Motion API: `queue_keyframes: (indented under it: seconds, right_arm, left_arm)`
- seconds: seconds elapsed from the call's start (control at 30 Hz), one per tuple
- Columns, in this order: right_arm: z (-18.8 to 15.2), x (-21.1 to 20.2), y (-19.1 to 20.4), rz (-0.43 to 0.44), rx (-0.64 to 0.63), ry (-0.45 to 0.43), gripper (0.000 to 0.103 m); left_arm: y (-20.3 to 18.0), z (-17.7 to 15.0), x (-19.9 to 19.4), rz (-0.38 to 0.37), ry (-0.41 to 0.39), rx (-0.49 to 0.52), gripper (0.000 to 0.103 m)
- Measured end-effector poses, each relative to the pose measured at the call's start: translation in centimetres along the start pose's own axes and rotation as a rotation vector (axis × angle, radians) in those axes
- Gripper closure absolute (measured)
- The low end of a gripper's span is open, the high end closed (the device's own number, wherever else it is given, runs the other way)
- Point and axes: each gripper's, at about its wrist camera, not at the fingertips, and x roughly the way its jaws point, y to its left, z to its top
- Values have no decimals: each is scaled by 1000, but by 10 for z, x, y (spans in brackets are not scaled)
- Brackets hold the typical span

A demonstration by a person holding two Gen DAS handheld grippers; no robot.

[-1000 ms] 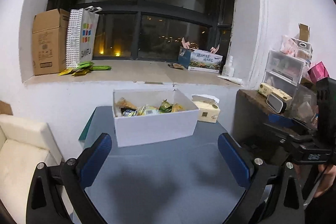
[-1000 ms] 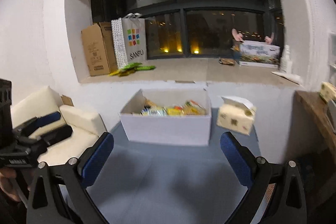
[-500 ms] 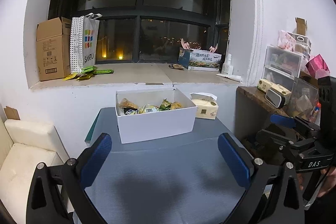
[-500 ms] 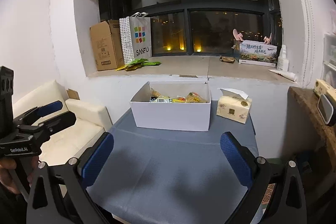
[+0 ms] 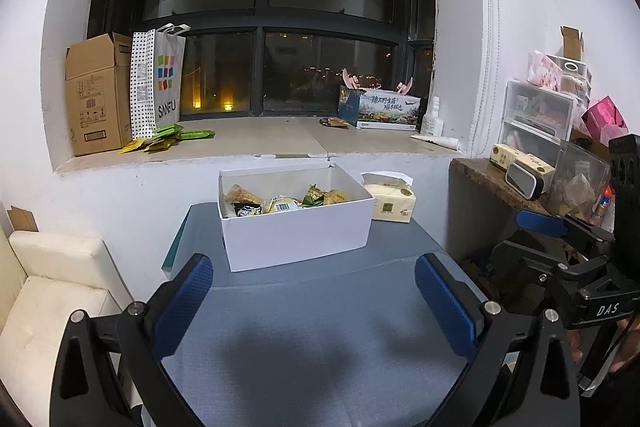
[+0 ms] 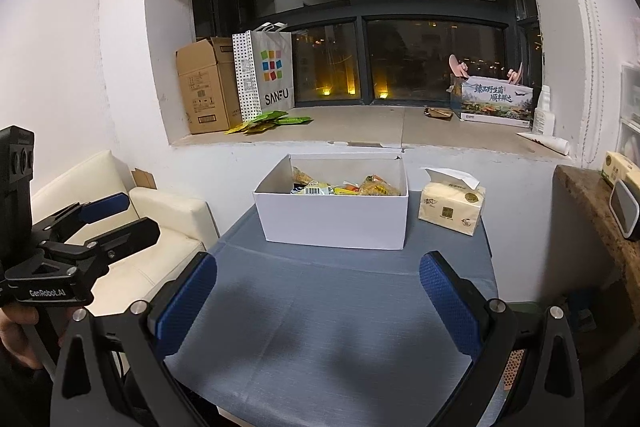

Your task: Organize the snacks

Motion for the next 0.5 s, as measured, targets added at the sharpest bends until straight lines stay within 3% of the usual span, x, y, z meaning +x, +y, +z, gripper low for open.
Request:
queue_keyframes:
  seconds: [0.5]
  right_arm:
    - [0, -1, 0, 0, 4, 1, 0]
  left_arm:
    - [2, 0, 3, 3, 7, -6, 0]
